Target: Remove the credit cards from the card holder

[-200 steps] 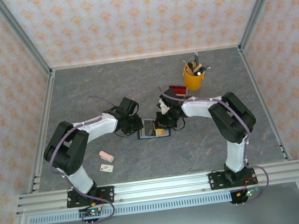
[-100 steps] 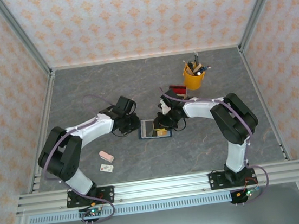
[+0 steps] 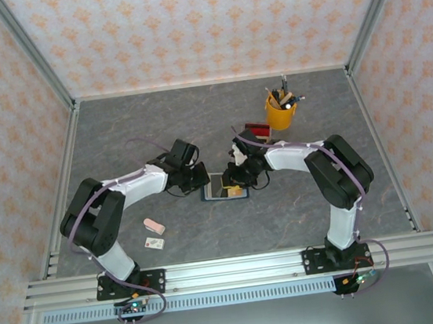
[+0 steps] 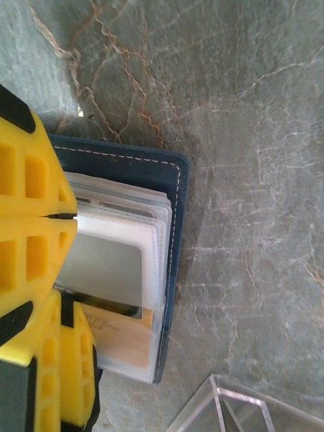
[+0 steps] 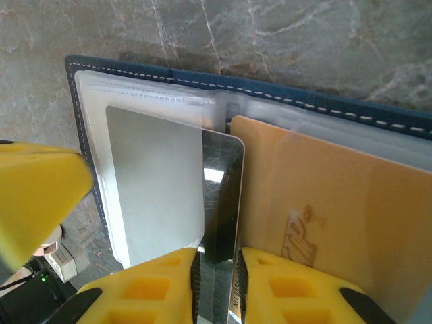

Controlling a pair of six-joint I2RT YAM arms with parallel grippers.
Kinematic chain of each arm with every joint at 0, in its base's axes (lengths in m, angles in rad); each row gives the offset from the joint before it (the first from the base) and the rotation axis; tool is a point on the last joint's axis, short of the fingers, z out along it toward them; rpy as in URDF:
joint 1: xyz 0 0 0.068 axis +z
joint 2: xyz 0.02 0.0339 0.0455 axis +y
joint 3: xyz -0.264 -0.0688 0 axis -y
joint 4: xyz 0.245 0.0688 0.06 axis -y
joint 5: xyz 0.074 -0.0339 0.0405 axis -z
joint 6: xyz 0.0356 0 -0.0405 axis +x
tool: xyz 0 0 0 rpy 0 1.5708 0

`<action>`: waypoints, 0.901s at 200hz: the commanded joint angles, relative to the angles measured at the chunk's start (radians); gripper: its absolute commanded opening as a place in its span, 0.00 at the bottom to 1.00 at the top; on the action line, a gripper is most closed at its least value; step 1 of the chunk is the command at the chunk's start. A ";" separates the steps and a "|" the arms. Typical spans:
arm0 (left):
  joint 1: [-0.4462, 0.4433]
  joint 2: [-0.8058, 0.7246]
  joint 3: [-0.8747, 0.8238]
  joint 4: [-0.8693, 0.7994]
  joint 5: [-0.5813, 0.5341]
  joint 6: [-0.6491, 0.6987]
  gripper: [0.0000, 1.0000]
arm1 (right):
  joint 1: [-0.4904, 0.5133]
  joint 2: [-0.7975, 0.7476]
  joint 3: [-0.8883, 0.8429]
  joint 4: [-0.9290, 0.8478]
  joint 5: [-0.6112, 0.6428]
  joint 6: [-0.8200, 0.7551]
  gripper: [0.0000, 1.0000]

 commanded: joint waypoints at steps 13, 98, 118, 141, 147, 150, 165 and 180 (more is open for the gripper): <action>0.005 0.054 0.010 0.004 0.015 -0.008 0.04 | -0.004 0.005 -0.013 0.010 0.004 0.007 0.24; 0.005 0.094 -0.024 -0.050 -0.046 -0.013 0.01 | -0.005 0.010 -0.032 0.050 -0.029 0.015 0.21; 0.005 0.091 -0.029 -0.052 -0.052 -0.015 0.01 | -0.005 0.015 -0.033 0.072 -0.047 0.028 0.19; 0.005 0.081 -0.028 -0.069 -0.069 -0.012 0.01 | -0.006 0.009 -0.035 0.074 -0.043 0.035 0.14; 0.006 0.076 -0.028 -0.076 -0.078 -0.010 0.00 | -0.006 0.004 -0.037 0.071 -0.039 0.036 0.13; 0.006 0.073 -0.028 -0.080 -0.082 -0.008 0.01 | -0.009 0.000 -0.040 0.069 -0.039 0.036 0.12; 0.010 0.060 -0.029 -0.100 -0.102 0.000 0.01 | -0.016 -0.019 -0.051 0.056 -0.021 0.034 0.10; 0.019 0.046 -0.030 -0.114 -0.117 0.008 0.01 | -0.025 -0.043 -0.067 0.042 -0.007 0.030 0.08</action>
